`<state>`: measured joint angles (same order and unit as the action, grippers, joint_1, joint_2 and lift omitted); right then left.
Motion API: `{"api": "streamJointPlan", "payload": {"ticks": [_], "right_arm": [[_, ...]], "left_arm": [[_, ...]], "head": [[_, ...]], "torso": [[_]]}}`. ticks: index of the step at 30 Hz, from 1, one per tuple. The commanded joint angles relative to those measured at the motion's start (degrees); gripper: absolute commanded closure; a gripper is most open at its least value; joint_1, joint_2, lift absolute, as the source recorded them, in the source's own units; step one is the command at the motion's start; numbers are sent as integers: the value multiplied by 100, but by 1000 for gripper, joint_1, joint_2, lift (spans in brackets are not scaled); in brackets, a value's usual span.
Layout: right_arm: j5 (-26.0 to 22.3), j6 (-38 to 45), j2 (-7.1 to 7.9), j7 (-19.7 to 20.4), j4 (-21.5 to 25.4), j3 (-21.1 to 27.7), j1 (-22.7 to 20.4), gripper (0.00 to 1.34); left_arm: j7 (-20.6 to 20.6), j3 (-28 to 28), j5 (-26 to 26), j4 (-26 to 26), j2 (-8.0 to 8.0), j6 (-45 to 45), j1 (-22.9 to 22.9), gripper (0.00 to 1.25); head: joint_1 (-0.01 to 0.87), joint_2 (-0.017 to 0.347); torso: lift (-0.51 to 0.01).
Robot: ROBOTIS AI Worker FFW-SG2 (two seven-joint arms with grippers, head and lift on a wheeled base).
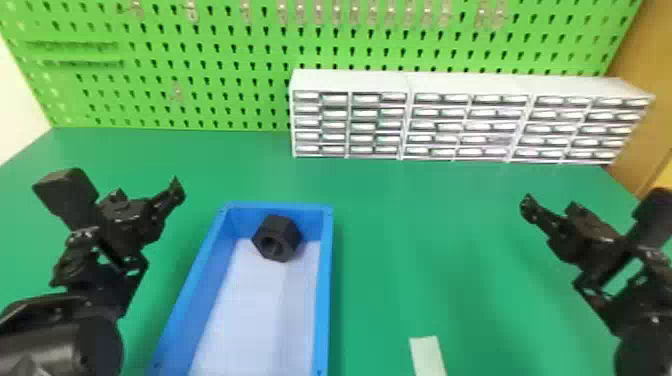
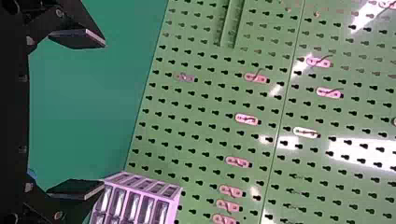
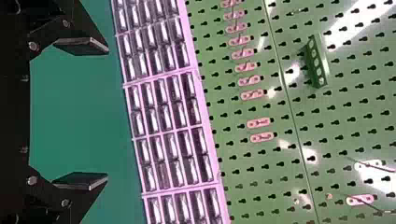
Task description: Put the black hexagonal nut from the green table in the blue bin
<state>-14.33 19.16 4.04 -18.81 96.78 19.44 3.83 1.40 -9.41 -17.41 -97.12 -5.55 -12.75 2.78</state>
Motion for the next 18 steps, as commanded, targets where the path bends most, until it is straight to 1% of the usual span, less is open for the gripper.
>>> {"api": "streamJointPlan", "payload": {"ticks": [1, 18], "right_arm": [[0, 0, 0, 0, 7, 7, 3, 321], [0, 0, 0, 0, -2, 25, 3, 321]], "left_arm": [[0, 0, 1, 0, -7, 0, 3, 206], [0, -8, 1, 0, 1, 0, 3, 206]], "head": [[666, 32], [666, 32]], "torso": [[-100], [-100]]}}
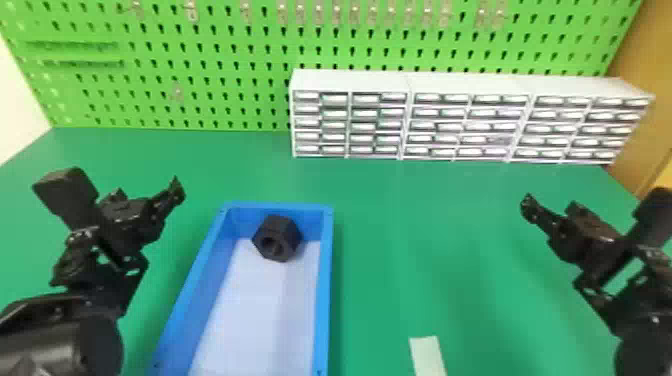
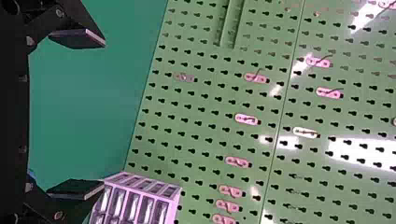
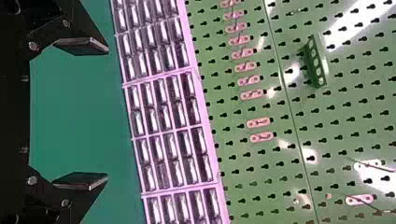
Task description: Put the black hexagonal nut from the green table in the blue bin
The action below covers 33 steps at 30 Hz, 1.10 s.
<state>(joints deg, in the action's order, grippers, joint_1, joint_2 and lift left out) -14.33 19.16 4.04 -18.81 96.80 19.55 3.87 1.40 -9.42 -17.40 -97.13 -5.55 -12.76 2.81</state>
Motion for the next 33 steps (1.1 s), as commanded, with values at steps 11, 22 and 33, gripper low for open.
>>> {"api": "streamJointPlan", "payload": {"ticks": [11, 22, 33], "right_arm": [[35, 0, 9, 0, -3, 75, 35, 321], [26, 0, 0, 0, -3, 58, 35, 321], [26, 0, -9, 0, -3, 58, 35, 321]], "left_arm": [[0, -16, 9, 1, 1, 1, -18, 206], [0, -16, 9, 1, 1, 1, -18, 206], [0, -8, 9, 1, 1, 1, -18, 206]], "head": [[666, 32], [666, 32], [666, 32]], "torso": [[-100], [-100], [-100]]}}
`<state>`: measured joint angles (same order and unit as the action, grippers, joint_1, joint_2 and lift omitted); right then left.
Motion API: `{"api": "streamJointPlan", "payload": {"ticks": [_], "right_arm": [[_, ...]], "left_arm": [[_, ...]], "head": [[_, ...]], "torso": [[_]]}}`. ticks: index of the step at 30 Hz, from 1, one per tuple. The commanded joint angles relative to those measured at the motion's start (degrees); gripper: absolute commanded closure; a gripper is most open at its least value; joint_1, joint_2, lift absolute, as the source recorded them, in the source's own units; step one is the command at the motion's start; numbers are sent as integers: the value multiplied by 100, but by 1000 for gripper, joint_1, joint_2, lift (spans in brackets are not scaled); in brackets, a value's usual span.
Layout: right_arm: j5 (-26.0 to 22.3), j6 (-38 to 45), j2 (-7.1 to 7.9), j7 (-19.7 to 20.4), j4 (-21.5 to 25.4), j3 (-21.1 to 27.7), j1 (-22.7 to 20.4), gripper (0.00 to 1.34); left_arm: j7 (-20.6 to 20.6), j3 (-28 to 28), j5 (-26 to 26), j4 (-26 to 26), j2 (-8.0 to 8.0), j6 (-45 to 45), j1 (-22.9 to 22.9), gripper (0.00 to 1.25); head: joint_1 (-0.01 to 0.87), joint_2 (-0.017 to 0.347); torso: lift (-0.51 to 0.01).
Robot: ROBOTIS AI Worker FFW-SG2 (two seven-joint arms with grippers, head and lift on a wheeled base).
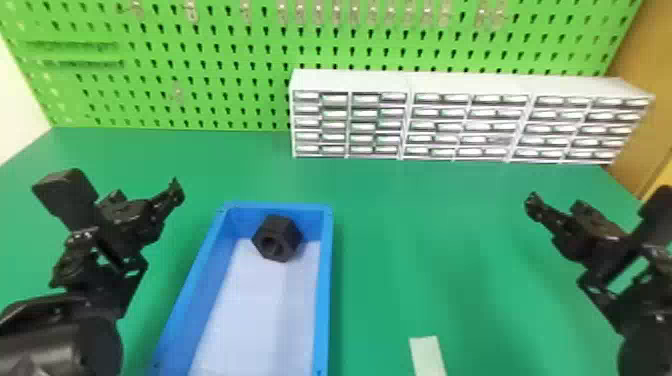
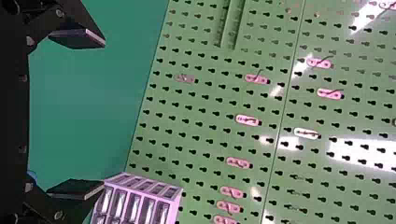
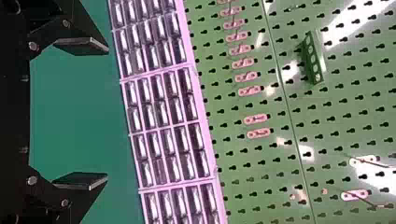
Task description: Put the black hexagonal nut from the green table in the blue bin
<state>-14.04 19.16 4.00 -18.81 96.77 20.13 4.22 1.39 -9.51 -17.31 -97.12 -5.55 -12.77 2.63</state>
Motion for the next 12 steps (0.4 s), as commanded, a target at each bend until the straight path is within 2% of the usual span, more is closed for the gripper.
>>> {"api": "streamJointPlan", "payload": {"ticks": [1, 12], "right_arm": [[-2, 0, -4, 0, 0, 0, 0, 321], [-2, 0, -4, 0, 0, 0, 0, 321]], "left_arm": [[1, 2, 0, 0, 1, 2, 0, 206], [1, 2, 0, 0, 1, -7, 0, 206]], "head": [[666, 32], [666, 32]], "torso": [[-100], [-100]]}}
